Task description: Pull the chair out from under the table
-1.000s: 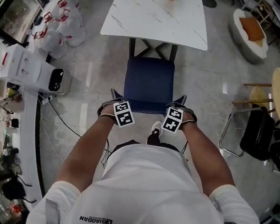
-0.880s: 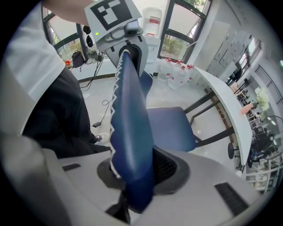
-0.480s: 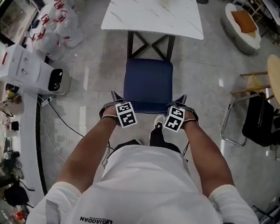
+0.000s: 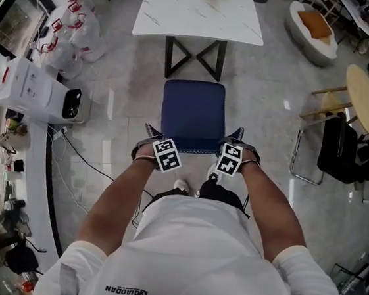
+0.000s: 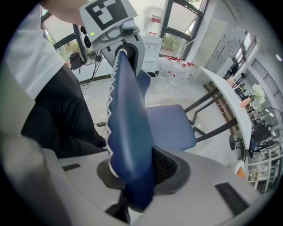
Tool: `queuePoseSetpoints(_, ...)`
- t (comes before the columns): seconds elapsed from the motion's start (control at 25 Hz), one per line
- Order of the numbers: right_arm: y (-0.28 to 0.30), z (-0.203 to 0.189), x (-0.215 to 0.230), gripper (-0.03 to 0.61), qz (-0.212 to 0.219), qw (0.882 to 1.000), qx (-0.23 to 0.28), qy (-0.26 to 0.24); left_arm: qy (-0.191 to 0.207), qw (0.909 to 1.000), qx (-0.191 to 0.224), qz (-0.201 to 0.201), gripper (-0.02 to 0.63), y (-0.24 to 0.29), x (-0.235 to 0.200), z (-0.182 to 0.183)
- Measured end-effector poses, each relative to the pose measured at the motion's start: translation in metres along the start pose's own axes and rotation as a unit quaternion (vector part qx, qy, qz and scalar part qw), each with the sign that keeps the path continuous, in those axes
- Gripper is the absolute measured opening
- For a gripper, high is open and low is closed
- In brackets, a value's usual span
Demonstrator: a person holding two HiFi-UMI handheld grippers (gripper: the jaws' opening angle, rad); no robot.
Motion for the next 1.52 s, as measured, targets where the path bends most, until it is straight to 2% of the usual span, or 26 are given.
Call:
queuePoseSetpoints(0.92, -0.026, -0.033, -0.053, 0.101, 0.016, 1.000, 0.007, -0.018, -0.016, 0.9998, -0.007, -0.007, 0.094, 0.015, 0.075, 0.007)
queuePoseSetpoints(1.52, -0.030, -0.034, -0.073, 0.104, 0.019, 1.000, 0.009, -0.023, -0.016, 0.9999, 0.002, -0.001, 0.102, 0.018, 0.092, 0.001)
Point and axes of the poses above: the fingertips, and each gripper's own axes: y forward along the fingers, x to its right, z out of its top, the point moved 1 cm from there along -y, backward along the fingers, and after that the axes turned 10 degrees about -z, right-handed, at the moved point
